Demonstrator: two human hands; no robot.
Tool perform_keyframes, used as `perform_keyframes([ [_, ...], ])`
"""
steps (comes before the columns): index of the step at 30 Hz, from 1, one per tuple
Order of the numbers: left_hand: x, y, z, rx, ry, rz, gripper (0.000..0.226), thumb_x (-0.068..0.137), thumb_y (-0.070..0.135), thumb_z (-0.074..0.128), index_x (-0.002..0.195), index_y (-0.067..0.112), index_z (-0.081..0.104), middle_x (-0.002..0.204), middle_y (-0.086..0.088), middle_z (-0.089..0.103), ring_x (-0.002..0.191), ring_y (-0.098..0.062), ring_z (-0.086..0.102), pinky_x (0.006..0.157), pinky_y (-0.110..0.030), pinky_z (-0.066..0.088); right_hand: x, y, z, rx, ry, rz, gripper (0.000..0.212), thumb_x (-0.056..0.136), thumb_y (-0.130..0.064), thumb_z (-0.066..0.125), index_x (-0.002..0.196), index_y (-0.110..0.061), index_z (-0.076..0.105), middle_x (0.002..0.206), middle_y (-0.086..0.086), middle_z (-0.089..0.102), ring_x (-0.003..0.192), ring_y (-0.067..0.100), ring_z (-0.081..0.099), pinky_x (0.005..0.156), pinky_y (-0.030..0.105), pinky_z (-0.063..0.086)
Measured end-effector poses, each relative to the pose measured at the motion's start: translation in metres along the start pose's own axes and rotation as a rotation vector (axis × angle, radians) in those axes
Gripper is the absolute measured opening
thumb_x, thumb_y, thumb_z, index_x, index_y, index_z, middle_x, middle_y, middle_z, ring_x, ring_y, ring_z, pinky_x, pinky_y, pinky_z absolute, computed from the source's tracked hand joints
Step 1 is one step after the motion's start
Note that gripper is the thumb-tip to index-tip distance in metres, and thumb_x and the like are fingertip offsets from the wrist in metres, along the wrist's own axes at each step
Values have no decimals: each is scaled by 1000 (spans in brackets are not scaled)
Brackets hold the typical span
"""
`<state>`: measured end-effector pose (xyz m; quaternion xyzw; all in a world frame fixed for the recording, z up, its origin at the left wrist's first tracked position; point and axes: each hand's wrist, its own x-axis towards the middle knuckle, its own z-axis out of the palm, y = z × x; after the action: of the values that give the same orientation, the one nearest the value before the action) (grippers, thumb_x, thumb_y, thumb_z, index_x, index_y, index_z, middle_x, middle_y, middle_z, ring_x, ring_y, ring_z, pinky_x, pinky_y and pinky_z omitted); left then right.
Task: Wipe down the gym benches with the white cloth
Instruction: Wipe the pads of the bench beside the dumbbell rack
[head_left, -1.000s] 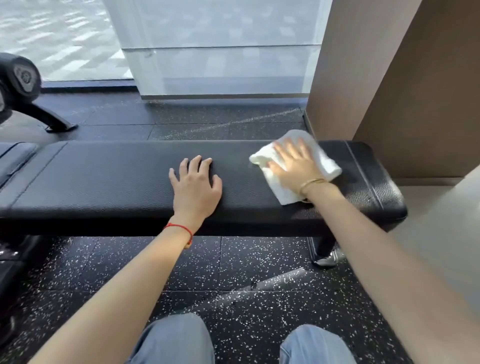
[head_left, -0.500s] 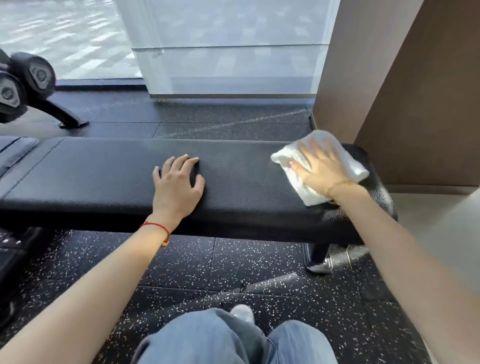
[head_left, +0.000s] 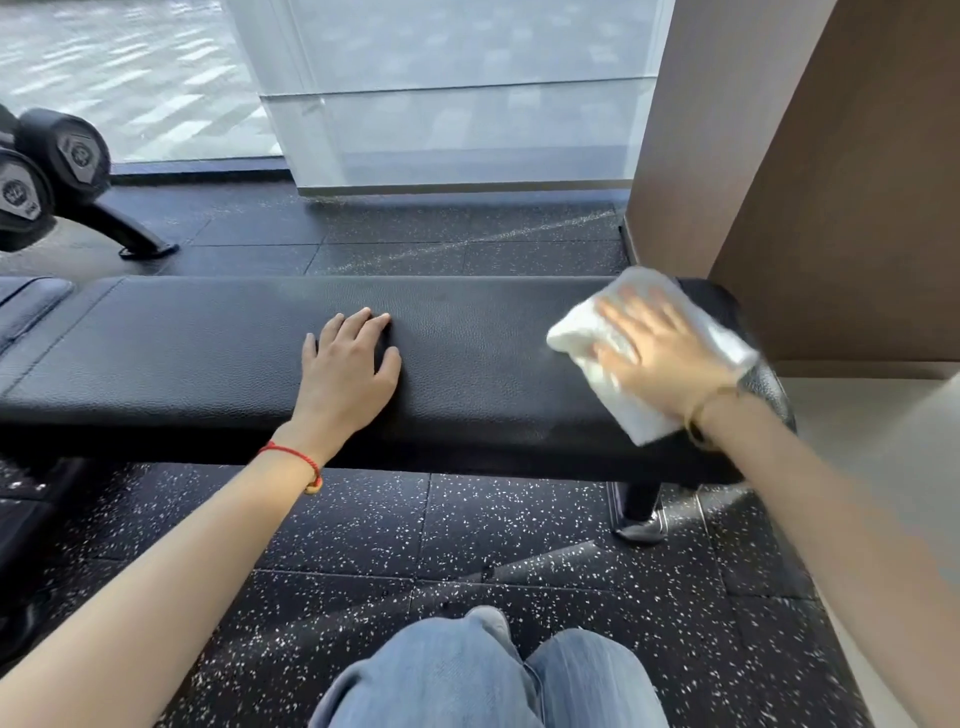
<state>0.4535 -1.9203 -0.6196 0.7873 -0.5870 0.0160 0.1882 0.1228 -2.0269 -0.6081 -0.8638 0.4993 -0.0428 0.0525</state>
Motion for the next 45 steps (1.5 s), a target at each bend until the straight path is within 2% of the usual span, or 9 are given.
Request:
perform_keyframes([
  [4, -5, 22, 4, -40, 10, 65, 52, 93, 36, 37, 142, 21, 49, 150, -4, 44, 143, -25, 31, 119, -55, 16, 26, 0, -8, 135, -33, 127, 61, 99, -61, 22, 154, -43, 3, 163, -12, -8, 149, 15, -17, 117, 38, -14],
  [8, -10, 23, 11, -41, 44, 84, 53, 91, 37, 37, 141, 22, 50, 149, -7, 45, 142, -27, 33, 118, -54, 17, -28, -23, -1, -2, 48, -194, 74, 96, -69, 6, 155, -27, 20, 163, 0, 16, 151, 18, 2, 123, 47, 1],
  [13, -10, 22, 12, -37, 43, 90, 53, 93, 37, 35, 142, 23, 49, 150, -6, 43, 143, -26, 31, 119, -53, 16, -109, -31, 25, -226, 240, -359, 81, 92, -62, 48, 156, -27, 13, 164, -1, 12, 151, 30, 6, 123, 47, 12],
  [19, -10, 24, 14, -35, 31, 67, 49, 96, 32, 37, 143, 23, 47, 152, -7, 41, 144, -27, 28, 119, -53, 13, -57, -89, 45, -320, 313, -444, 104, 68, -60, 76, 153, -22, 29, 157, 7, 33, 144, 40, 27, 117, 54, 26],
  [25, -10, 20, 12, -28, 20, 80, 49, 96, 35, 36, 144, 24, 46, 153, -6, 40, 145, -27, 28, 119, -53, 15, -81, -65, 50, -187, 471, -414, 69, 93, -49, 56, 151, -19, 34, 158, 8, 31, 146, 35, 25, 118, 51, 25],
  [30, -9, 27, 17, -17, 10, 50, 49, 97, 29, 37, 145, 20, 43, 154, -9, 37, 146, -28, 24, 120, -56, 10, -111, -5, 38, -257, 409, -223, 81, 88, -65, 54, 153, -24, 29, 156, 7, 35, 145, 35, 29, 114, 54, 30],
  [38, -9, 28, 16, -18, 22, 39, 48, 97, 27, 38, 143, 20, 46, 153, -9, 39, 145, -29, 27, 119, -57, 13, -49, -120, 51, -193, 322, -283, 91, 75, -70, 61, 148, -19, 40, 153, 12, 40, 141, 40, 34, 117, 52, 22],
  [41, -11, 26, 14, -16, 23, 41, 54, 94, 34, 31, 144, 22, 45, 154, -7, 38, 145, -28, 26, 120, -54, 12, -62, -93, 47, -109, 361, -314, 84, 83, -69, 55, 149, -20, 39, 155, 9, 37, 144, 36, 30, 117, 53, 25],
  [45, -11, 27, 16, 2, 21, 49, 47, 99, 28, 37, 146, 21, 42, 155, -8, 36, 147, -28, 24, 120, -55, 11, -85, -36, 27, -10, 333, -144, 84, 84, -78, 37, 146, -22, 44, 152, 7, 42, 143, 28, 30, 121, 46, 18],
])
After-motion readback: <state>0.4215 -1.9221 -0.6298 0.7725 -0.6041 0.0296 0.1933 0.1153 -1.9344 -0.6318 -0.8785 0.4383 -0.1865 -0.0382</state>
